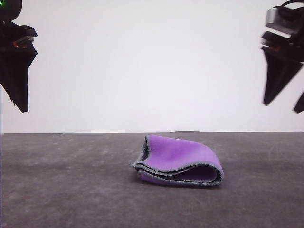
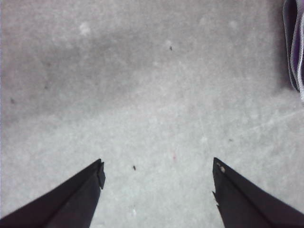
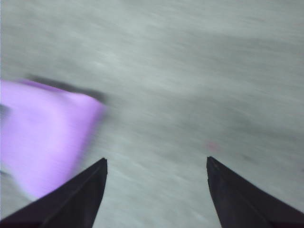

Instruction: Fold clothes

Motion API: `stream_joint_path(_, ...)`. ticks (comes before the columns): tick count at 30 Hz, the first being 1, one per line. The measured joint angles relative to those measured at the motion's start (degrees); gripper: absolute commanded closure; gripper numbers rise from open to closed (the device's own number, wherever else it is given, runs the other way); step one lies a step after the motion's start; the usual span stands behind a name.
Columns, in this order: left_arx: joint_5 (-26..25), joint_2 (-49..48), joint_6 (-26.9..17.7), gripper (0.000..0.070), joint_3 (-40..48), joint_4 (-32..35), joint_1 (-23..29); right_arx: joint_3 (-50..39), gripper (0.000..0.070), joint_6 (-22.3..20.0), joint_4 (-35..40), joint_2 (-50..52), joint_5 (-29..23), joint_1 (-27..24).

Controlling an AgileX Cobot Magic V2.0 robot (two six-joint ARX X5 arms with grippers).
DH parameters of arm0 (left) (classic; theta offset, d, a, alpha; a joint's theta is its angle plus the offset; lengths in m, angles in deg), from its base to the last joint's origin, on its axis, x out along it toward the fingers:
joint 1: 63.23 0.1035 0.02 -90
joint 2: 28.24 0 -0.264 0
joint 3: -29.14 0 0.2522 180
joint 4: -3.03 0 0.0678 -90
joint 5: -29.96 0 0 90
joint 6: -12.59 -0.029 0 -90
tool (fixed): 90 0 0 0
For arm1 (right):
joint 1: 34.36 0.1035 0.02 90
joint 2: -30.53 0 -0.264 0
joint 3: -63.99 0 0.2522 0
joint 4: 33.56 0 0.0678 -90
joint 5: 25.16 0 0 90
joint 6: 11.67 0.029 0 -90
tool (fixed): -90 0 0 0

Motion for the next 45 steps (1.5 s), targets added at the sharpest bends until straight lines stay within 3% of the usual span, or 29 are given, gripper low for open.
stream_joint_path(7,0.0,0.0,0.0,0.0265,0.0,0.2,0.0,0.0,0.0305,-1.8,-0.2,0.6,-0.3,-0.5)
stream_joint_path(8,0.0,0.0,0.0,0.0265,0.0,0.2,0.0,0.0,0.0322,-1.8,-0.2,0.6,-0.3,-0.5)
stream_joint_path(10,0.0,0.0,0.0,0.0304,0.0,0.2,0.0,0.0,0.0441,-1.9,-0.3,0.6,-0.3,-0.5)
stream_joint_path(11,0.0,0.0,0.0,0.0370,0.0,0.2,0.0,0.0,0.0554,-2.0,-0.3,0.6,-0.3,-0.5)
stream_joint_path(13,0.0,0.0,0.0,0.0649,0.0,0.1,0.0,0.0,0.0698,-2.2,-0.3,0.6,-0.3,-0.5)
stream_joint_path(16,0.0,0.0,0.0,0.0693,0.0,-0.1,0.0,0.0,0.0693,-2.7,-0.3,0.6,-0.3,-0.5)
stream_joint_path(39,0.5,-0.1,-1.0,0.0684,0.0,0.6,0.0,0.0,0.0693,-2.8,0.4,0.6,-1.1,-0.5)
stream_joint_path(42,1.5,-2.8,-2.1,0.0684,2.5,5.8,0.2,0.0,0.0693,-2.8,0.4,0.6,-1.1,-0.5)
stream_joint_path(45,2.2,-10.4,-1.5,0.0684,9.8,16.9,0.8,0.0,0.0693,-2.8,0.4,0.6,-1.1,-0.5)
